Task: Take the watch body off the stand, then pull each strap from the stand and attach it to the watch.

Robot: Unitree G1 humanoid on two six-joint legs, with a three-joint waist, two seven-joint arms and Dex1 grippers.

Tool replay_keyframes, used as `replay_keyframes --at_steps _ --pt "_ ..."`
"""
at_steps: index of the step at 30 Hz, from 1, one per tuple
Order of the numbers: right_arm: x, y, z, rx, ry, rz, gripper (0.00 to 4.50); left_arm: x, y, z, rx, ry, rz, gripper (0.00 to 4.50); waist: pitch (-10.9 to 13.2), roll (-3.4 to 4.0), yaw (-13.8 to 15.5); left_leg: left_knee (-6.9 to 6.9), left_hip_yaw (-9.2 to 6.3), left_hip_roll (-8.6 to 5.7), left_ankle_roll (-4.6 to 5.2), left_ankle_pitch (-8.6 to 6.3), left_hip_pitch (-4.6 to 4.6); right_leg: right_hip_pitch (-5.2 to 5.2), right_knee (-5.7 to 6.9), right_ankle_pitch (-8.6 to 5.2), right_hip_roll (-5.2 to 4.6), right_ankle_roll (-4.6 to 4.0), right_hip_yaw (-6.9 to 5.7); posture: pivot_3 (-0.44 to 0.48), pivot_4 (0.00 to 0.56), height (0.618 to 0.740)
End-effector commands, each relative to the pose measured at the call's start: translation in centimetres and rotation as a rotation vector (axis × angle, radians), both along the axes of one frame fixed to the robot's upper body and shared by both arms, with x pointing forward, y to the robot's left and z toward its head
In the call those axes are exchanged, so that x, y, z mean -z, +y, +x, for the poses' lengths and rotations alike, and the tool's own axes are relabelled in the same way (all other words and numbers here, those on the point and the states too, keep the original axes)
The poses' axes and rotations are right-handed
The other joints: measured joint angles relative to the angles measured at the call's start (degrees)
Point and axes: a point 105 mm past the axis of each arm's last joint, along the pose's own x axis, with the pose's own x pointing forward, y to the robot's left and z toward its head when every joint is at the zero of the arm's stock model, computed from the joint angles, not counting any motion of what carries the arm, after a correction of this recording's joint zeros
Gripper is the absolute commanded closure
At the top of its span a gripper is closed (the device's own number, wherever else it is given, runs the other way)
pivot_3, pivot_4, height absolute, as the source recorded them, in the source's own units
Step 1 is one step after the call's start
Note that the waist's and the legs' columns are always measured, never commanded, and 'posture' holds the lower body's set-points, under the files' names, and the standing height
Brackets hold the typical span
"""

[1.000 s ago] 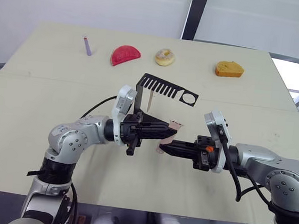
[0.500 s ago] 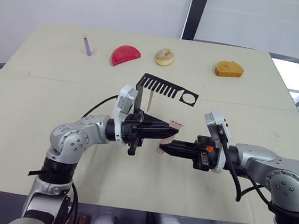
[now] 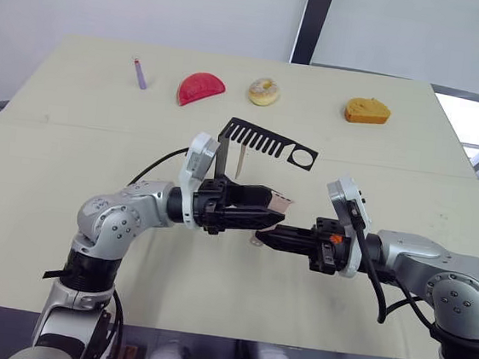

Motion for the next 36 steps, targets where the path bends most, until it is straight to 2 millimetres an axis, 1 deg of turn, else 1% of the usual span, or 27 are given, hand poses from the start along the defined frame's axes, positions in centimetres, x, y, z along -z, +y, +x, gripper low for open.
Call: replay_keyframes --at_steps 1,2,4,6,7,8,21,22,26,33,36 --pt "-0.61 -0.01 -0.28 0.002 -0.035 -0.006 4.50 -0.60 -0.33 -0.36 0.023 -0.028 -0.025 1.50 0.00 0.00 0.00 0.00 0.00 0.00 0.00 0.00 0.00 0.00 0.00 0.00 0.00 0.00 0.00 0.000 0.150 0.737" --pt "-0.62 -0.02 -0.27 0.002 -0.035 -0.006 4.50 -0.60 -0.32 -0.33 0.022 -0.027 -0.029 1.73 0.00 0.00 0.01 0.00 0.00 0.00 0.00 0.00 0.00 0.00 0.00 0.00 0.00 0.00 0.00 0.000 0.150 0.737" --pt "-0.63 -0.04 -0.25 0.004 -0.035 -0.006 4.50 -0.58 -0.24 -0.29 0.022 -0.025 -0.029 2.35 0.00 0.00 0.00 0.00 0.00 0.00 0.00 0.00 0.00 0.00 0.00 0.00 0.00 0.00 0.00 0.000 0.150 0.737" --pt "-0.64 -0.05 -0.25 0.004 -0.034 -0.006 4.50 -0.48 -0.17 -0.33 0.027 -0.021 -0.021 3.35 0.00 0.00 -0.02 0.00 0.00 0.00 0.00 0.00 0.00 0.00 0.00 0.00 0.00 0.00 0.00 0.000 0.150 0.737" --pt "-0.64 -0.06 -0.25 0.004 -0.034 -0.006 4.50 -0.40 -0.16 -0.34 0.028 -0.020 -0.013 3.93 0.00 0.00 -0.01 0.00 0.00 0.00 0.00 0.00 0.00 0.00 0.00 0.00 0.00 0.00 0.00 0.000 0.150 0.737" --pt "-0.64 -0.06 -0.27 0.004 -0.034 -0.006 4.50 -0.35 -0.15 -0.37 0.029 -0.019 -0.009 4.29 0.00 0.00 -0.01 0.00 0.00 0.00 0.00 0.00 0.00 0.00 0.00 0.00 0.00 0.00 0.00 0.000 0.150 0.737" --pt "-0.67 0.01 -0.28 0.006 -0.034 -0.004 4.50 -0.24 -0.39 -0.65 0.035 -0.013 -0.013 4.29 0.00 0.00 0.00 0.00 0.00 0.00 0.00 0.00 0.00 0.00 0.00 0.00 0.00 0.00 0.00 0.000 0.150 0.737" --pt "-0.68 0.01 -0.27 0.007 -0.035 -0.004 4.50 -0.23 -0.43 -0.71 0.037 -0.011 -0.015 4.42 0.00 0.00 0.00 0.00 0.00 0.00 0.00 0.00 0.00 0.00 0.00 0.00 0.00 0.00 0.00 0.000 0.150 0.737" --pt "-0.71 0.00 -0.27 0.010 -0.035 -0.004 4.50 -0.19 -0.48 -0.90 0.052 -0.003 -0.016 4.42 0.00 0.00 -0.01 0.00 0.00 0.00 0.00 0.00 0.00 0.00 0.00 0.00 0.00 0.00 0.00 0.000 0.150 0.737" --pt "-0.76 -0.11 -0.25 0.013 -0.038 -0.007 4.50 -0.27 -0.42 -0.76 0.055 -0.008 -0.018 4.42 0.00 0.00 0.00 0.00 0.00 0.00 0.00 0.00 0.00 0.00 0.00 0.00 0.00 0.00 0.00 0.000 0.150 0.737" --pt "-0.84 -0.22 -0.27 0.021 -0.064 -0.021 4.50 -0.48 -0.37 -0.69 0.051 -0.020 -0.026 4.42 0.00 0.00 0.01 0.00 0.00 0.00 0.00 0.00 0.00 0.00 0.00 0.00 0.00 0.00 0.00 0.000 0.150 0.737"
